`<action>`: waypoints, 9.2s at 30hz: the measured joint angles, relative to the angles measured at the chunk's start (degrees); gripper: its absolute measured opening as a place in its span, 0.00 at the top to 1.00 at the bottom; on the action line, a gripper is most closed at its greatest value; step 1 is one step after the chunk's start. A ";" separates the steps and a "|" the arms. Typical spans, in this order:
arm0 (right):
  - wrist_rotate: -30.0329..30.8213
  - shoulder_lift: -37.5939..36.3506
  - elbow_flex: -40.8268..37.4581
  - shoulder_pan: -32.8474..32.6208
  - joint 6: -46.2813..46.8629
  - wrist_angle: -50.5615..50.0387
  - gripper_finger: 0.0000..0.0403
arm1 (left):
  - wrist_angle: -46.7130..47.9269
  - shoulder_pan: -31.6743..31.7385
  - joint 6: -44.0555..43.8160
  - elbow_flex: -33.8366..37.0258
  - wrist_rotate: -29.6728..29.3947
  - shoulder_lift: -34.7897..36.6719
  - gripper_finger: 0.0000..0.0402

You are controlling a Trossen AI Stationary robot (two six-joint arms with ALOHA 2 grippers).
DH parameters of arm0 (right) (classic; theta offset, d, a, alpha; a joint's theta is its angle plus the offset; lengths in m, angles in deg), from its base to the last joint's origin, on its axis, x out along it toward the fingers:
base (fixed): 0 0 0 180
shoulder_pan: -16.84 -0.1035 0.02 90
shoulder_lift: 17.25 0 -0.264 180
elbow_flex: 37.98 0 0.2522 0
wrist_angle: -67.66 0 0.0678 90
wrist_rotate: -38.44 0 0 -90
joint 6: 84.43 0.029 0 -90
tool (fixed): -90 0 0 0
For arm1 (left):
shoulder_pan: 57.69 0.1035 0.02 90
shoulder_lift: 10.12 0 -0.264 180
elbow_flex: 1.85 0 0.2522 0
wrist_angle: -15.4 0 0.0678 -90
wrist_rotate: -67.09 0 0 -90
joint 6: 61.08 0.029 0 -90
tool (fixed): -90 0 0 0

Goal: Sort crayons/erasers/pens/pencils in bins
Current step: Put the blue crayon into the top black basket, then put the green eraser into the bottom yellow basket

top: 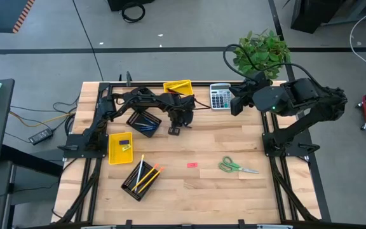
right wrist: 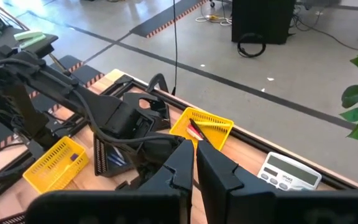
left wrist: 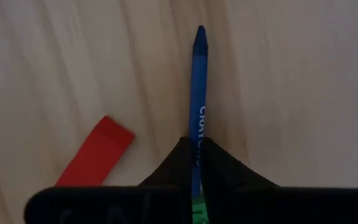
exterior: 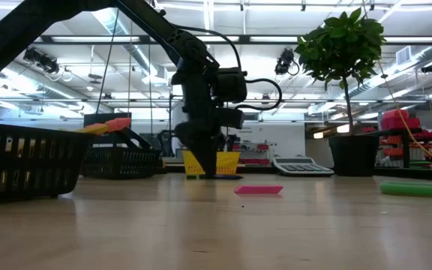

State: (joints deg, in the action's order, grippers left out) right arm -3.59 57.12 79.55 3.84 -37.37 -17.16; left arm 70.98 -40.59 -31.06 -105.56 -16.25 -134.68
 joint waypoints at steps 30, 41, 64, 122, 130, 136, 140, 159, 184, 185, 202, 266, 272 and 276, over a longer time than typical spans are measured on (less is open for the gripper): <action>0.00 -0.07 0.00 0.15 -1.57 -3.17 0.94 | 17.81 4.66 -9.81 0.39 10.85 16.29 0.95; 1.33 -0.07 0.00 0.87 -1.19 -3.97 0.94 | 6.63 10.01 -13.11 28.25 7.23 40.05 0.96; -0.24 -0.07 -0.63 4.77 -0.98 -3.97 0.94 | 3.47 10.71 -19.88 31.64 0.86 43.68 0.80; -25.73 -1.03 -11.80 16.36 3.86 7.03 0.94 | -13.24 2.22 -49.81 8.70 -9.45 43.64 0.53; -28.30 -1.03 -11.80 12.39 9.45 6.98 0.94 | -16.56 3.40 -49.72 8.70 -9.43 43.44 0.53; -27.71 -1.03 -11.80 13.01 7.72 6.98 0.94 | -18.88 3.77 -49.35 8.70 -9.41 43.44 0.53; -27.26 -1.03 -11.80 15.26 4.52 7.01 0.94 | -19.06 4.16 -46.43 8.70 -9.47 43.44 0.53; -51.67 -3.69 -11.76 30.17 -23.71 -1.47 0.94 | -5.21 -1.33 -65.43 4.24 -16.69 30.16 0.62; -62.01 -3.67 -11.76 44.83 -43.84 -1.71 0.94 | 11.98 1.30 -79.75 -1.91 -6.69 8.10 0.45; -62.01 -3.67 -11.76 44.98 -43.87 -1.71 0.94 | 11.89 1.53 -79.37 -1.93 -6.84 7.67 0.44; -62.01 -3.67 -11.78 45.24 -43.43 -1.71 0.94 | 10.82 2.72 -76.16 -1.79 -6.37 5.43 0.46; -61.55 -3.67 -11.78 45.23 -37.77 -1.69 0.94 | 11.22 1.03 -75.38 -1.79 -5.21 5.52 0.49; -61.51 -3.67 -11.78 45.22 -35.82 -1.71 0.94 | 11.19 0.98 -76.39 -1.79 -5.23 5.52 0.48; -58.03 -3.67 -11.80 45.22 -32.81 -1.67 0.94 | 11.16 0.94 -79.47 -1.79 -5.23 5.52 0.49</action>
State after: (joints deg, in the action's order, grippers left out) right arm -61.62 53.45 67.75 49.07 -70.19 -18.83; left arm 82.14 -39.65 -110.53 -107.35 -21.48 -129.16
